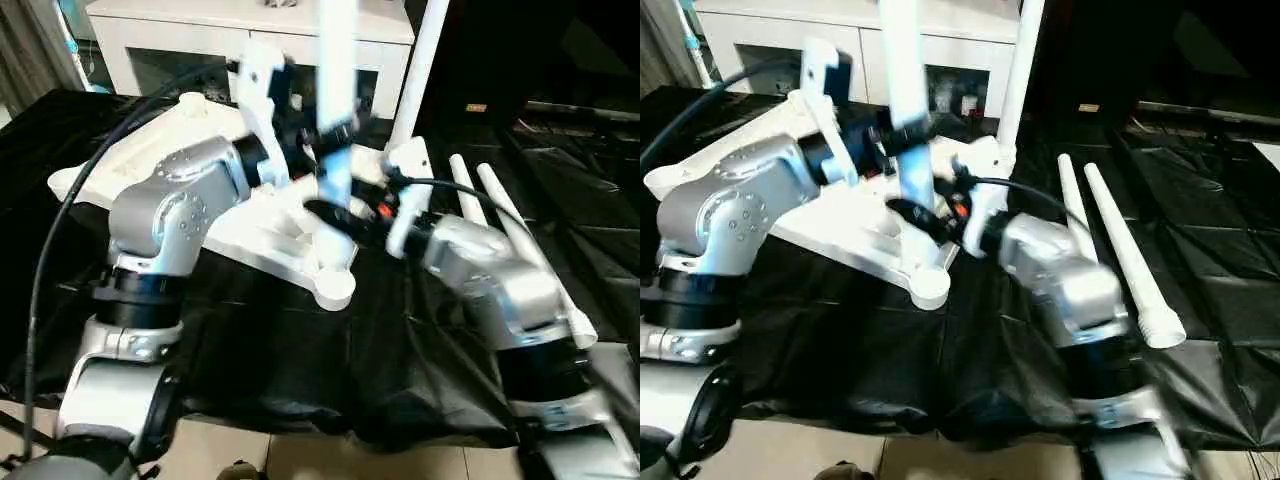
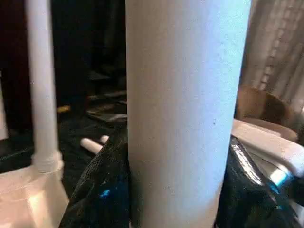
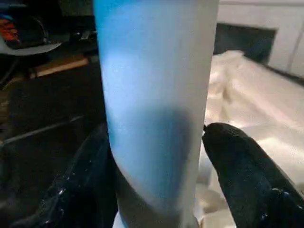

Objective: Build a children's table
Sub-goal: Pick table leg

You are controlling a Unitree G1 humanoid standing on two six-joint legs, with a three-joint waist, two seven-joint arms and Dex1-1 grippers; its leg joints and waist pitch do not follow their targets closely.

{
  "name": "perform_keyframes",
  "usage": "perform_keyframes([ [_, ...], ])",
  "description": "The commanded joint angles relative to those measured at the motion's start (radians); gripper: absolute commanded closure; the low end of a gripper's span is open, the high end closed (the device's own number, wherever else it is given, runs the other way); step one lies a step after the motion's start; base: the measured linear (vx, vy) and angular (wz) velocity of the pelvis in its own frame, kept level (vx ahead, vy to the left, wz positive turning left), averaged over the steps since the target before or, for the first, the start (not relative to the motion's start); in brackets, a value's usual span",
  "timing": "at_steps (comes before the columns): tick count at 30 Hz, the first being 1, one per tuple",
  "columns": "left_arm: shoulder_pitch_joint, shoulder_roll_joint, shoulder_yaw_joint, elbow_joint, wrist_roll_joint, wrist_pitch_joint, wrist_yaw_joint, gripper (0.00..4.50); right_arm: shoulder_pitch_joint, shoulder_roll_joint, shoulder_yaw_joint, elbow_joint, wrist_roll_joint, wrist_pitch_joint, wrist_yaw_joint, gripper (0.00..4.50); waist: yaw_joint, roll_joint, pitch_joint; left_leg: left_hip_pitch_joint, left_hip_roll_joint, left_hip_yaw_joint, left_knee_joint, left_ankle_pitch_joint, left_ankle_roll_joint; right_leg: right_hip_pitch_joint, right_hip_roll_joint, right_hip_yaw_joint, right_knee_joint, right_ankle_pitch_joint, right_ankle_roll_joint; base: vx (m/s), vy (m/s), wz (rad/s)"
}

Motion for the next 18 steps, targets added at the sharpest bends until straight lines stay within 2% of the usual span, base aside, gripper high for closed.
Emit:
perform_keyframes([
  [1, -0.009, 0.013, -0.002, -0.029, -0.013, 0.007, -0.022, 2.66, -0.018, -0.026, -0.026, -0.026, 0.019, 0.032, 0.033, 1.46, -0.001, 0.009, -0.080, 0.017, 0.048, -0.016, -0.066, -0.127, -0.001, 0.067, -0.083, 0.056, -0.064, -0.073, -0.191, 0.000, 0.000, 0.00],
  [9, -0.006, 0.037, -0.011, -0.043, -0.033, 0.020, -0.089, 2.66, -0.030, -0.100, -0.032, -0.034, 0.079, 0.097, 0.137, 1.46, 0.002, 0.008, -0.083, 0.016, 0.048, -0.017, -0.063, -0.108, 0.009, 0.069, -0.083, 0.054, -0.062, -0.067, -0.197, 0.000, 0.000, 0.00],
  [18, 0.001, 0.025, -0.018, -0.064, -0.049, 0.025, -0.109, 2.66, -0.028, -0.119, -0.016, -0.048, 0.111, 0.139, 0.186, 1.46, 0.002, 0.005, -0.083, 0.016, 0.050, -0.017, -0.062, -0.105, 0.010, 0.066, -0.084, 0.053, -0.061, -0.072, -0.205, 0.000, 0.000, 0.00],
])
